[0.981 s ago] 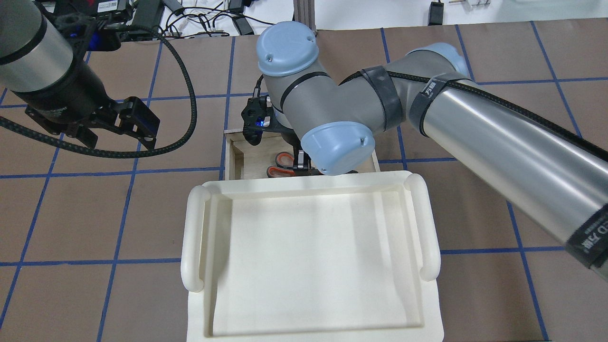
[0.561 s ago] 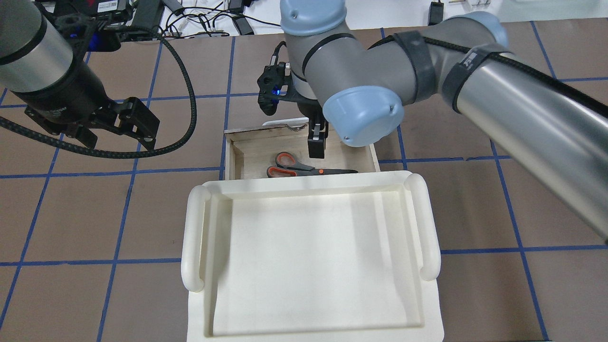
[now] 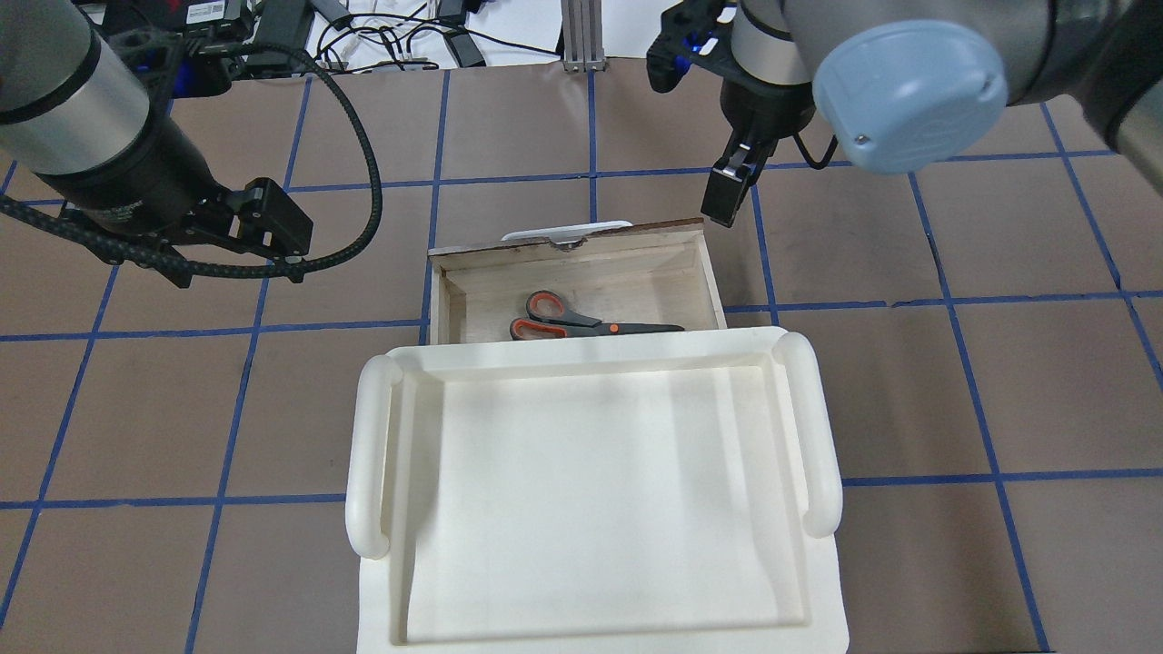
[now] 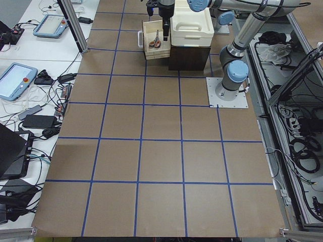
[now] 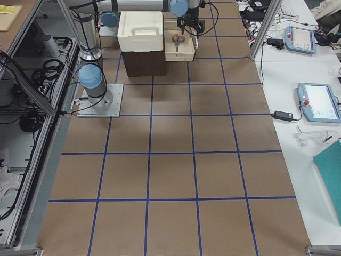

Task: Put scissors in drawer and close it
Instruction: 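Raise the right gripper away from the drawer while the left arm moves toward the drawer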

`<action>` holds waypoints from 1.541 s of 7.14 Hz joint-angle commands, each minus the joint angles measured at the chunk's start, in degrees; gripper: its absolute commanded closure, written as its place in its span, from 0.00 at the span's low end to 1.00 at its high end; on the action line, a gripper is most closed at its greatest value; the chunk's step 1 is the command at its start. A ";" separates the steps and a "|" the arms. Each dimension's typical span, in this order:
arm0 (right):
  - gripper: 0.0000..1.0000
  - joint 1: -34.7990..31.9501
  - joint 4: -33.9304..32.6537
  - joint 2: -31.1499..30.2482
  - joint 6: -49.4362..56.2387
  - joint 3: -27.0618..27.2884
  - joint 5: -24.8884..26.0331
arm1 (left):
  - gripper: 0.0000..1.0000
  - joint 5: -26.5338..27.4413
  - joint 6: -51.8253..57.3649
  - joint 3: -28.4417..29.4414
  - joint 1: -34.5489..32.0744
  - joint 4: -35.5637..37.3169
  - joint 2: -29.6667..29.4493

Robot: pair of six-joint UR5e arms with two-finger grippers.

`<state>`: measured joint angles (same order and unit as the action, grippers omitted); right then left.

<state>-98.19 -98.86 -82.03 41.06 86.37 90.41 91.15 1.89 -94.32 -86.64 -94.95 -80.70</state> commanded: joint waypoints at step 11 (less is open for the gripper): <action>0.00 8.45 6.04 -6.03 -44.06 -1.47 2.23 | 0.00 0.17 -23.23 9.85 -17.33 32.59 -30.72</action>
<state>-89.74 -93.38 -88.00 -3.99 84.90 91.77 91.25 -18.90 -84.83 -102.56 -67.18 -107.55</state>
